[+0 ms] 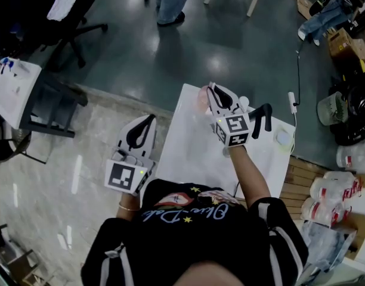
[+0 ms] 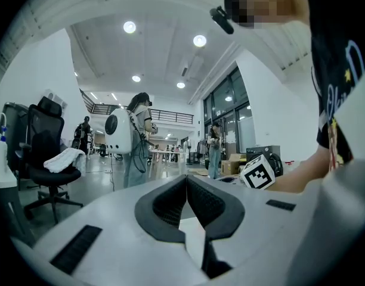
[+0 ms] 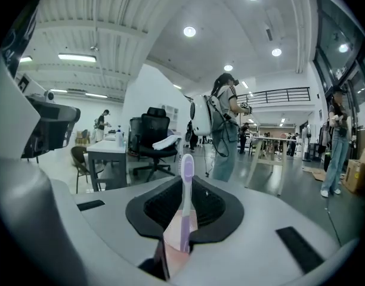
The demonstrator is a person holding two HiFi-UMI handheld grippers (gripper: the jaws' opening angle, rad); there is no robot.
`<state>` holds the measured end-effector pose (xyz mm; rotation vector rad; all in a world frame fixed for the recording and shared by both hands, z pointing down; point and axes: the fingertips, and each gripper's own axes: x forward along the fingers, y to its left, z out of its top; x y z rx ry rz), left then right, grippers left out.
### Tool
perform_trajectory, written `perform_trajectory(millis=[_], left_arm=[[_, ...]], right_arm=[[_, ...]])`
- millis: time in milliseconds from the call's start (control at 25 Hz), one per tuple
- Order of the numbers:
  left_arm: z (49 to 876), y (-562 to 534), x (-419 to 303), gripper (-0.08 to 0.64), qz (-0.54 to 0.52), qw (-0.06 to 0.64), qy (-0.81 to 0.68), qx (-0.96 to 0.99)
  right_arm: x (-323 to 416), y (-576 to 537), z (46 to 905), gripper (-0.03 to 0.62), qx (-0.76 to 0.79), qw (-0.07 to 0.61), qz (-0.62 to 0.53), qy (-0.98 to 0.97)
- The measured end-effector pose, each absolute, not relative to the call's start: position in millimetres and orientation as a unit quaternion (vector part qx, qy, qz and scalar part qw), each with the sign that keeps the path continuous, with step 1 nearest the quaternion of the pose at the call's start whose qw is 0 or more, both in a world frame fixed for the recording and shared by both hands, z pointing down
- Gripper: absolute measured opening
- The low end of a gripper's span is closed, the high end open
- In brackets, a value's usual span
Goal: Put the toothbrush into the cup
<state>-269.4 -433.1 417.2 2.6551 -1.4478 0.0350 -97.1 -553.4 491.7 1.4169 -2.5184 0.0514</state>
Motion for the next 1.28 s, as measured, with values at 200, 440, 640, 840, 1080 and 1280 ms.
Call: perform_trajectory(millis=[200, 440, 640, 840, 1080, 1280], left_arm=[[418, -435, -268, 0.003, 0.01, 0.056, -0.473, 0.879], [420, -435, -267, 0.003, 0.011, 0.058, -0.471, 0.88], [419, -435, -267, 0.003, 0.01, 0.057, -0.47, 0.881], [417, -434, -267, 0.003, 0.008, 0.056, -0.469, 0.881], [416, -431, -265, 0.003, 0.007, 0.055, -0.469, 0.881], [415, -428, -267, 0.003, 0.008, 0.055, -0.468, 0.882]], right_arm=[[-97, -554, 506, 0.04, 0.489, 0.15, 0.029, -0.859], [-98, -555, 511, 0.04, 0.484, 0.156, 0.036, -0.86], [-102, -555, 516, 0.04, 0.479, 0.165, 0.044, -0.861], [-101, -554, 515, 0.041, 0.482, 0.165, 0.046, -0.859], [-97, -551, 513, 0.044, 0.485, 0.165, 0.048, -0.857], [-98, -549, 510, 0.049, 0.488, 0.165, 0.047, -0.856]])
